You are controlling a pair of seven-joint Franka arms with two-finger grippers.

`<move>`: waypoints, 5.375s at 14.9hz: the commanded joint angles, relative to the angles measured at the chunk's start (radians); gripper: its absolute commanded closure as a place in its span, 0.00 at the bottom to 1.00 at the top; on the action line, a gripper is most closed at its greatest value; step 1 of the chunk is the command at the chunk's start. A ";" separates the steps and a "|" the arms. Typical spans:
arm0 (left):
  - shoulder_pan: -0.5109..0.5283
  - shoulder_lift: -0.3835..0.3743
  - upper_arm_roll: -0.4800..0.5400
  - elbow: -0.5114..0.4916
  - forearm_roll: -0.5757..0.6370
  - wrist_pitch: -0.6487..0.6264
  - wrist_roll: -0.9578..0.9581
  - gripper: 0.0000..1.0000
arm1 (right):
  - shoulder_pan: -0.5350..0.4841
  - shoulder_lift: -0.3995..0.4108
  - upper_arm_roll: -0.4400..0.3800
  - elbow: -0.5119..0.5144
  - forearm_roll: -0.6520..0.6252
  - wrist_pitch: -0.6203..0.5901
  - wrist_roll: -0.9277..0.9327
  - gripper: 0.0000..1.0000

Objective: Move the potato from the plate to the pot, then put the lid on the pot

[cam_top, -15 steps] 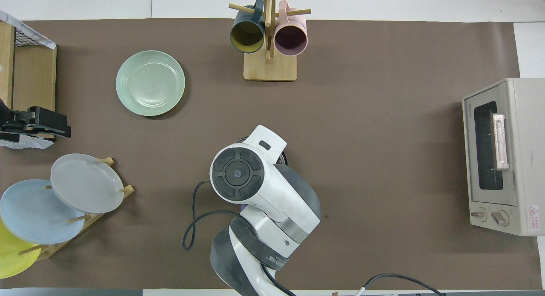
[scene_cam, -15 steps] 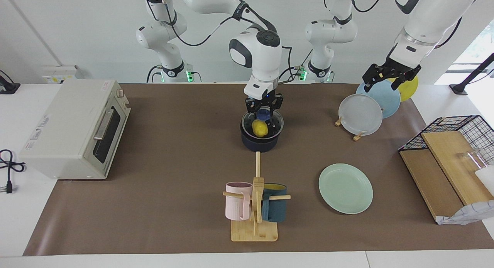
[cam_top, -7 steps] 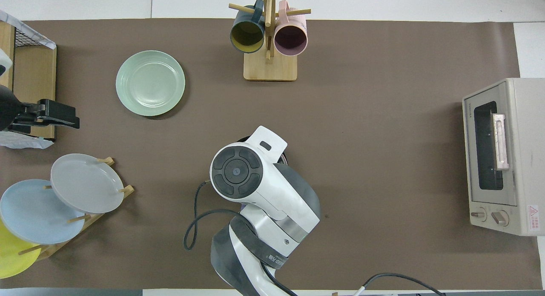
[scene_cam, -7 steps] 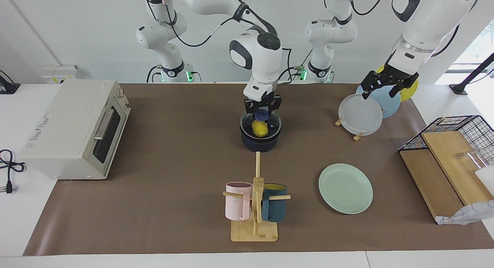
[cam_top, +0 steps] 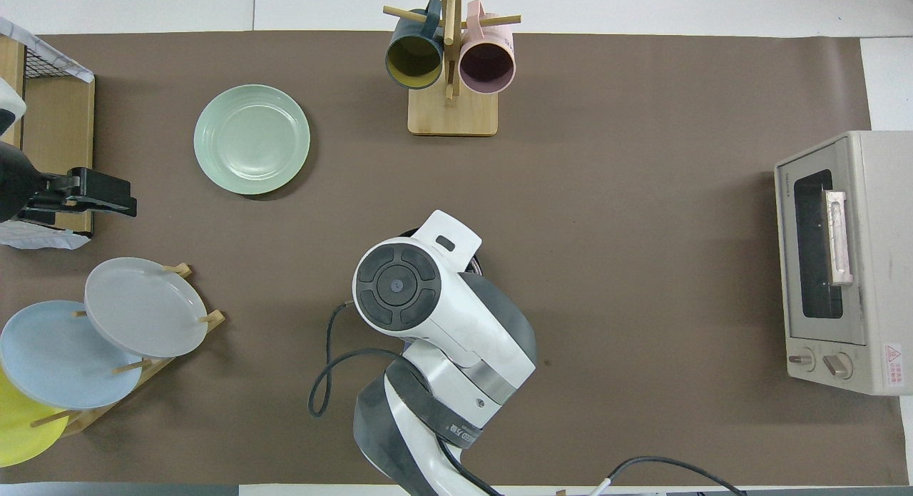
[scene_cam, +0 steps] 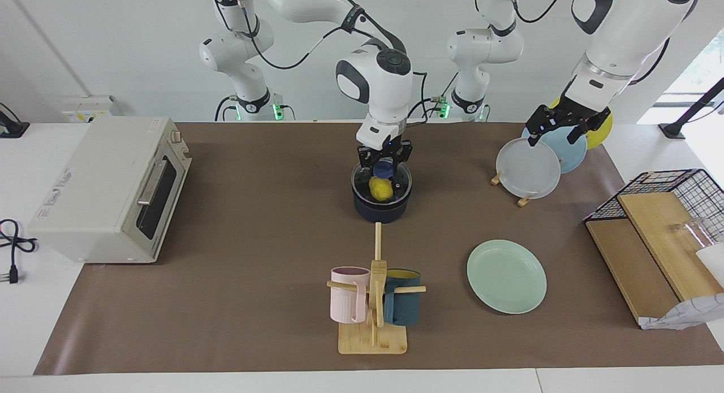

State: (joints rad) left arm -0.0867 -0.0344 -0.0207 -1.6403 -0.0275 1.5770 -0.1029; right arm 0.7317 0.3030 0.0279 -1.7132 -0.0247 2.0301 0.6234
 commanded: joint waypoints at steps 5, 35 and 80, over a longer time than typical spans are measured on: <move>0.010 -0.016 0.001 -0.029 -0.003 0.012 0.028 0.00 | -0.008 0.019 0.006 0.027 -0.017 0.019 0.013 1.00; 0.008 -0.030 0.005 -0.036 -0.003 0.011 0.020 0.00 | -0.064 0.018 0.003 0.207 -0.047 -0.164 -0.002 0.00; 0.008 -0.030 0.005 -0.036 -0.003 0.011 0.022 0.00 | -0.790 -0.300 0.070 0.178 -0.024 -0.593 -0.619 0.00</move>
State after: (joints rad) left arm -0.0854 -0.0437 -0.0155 -1.6560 -0.0275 1.5770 -0.0944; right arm -0.0336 0.0135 0.0826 -1.5188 -0.0606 1.4242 0.0294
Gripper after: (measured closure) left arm 0.000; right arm 0.000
